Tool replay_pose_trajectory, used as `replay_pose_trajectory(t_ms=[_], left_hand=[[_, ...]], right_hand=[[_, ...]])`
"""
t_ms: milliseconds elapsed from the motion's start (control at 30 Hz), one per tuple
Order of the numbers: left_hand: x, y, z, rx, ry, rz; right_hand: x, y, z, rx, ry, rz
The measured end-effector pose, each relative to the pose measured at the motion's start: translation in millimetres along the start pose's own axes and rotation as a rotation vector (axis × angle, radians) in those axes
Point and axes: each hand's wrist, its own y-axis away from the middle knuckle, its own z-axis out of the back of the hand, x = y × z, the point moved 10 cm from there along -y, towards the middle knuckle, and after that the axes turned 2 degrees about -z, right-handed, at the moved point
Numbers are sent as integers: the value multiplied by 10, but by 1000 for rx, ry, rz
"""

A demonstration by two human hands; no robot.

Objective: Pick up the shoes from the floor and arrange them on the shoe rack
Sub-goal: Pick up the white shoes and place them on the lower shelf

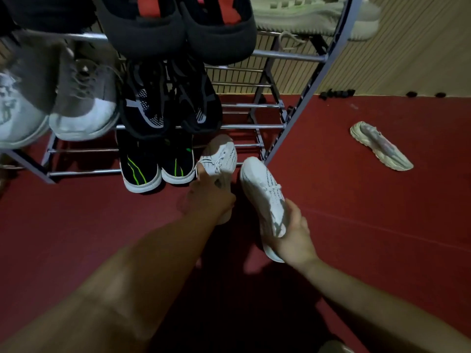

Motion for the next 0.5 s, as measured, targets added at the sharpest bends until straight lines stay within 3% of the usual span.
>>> replay_pose_trajectory(t_ms=[200,300,500], left_hand=[[-124,-242,-186,-63,32,127],[-143,-350,-265,-145,-25,193],[-62,-481,-459,-54,-60,72]], right_hand=[[266,-519,-31,-121,-22,30],[270,-782,-236,-84,-9,36],[162,-1021,-544,-42,197,59]])
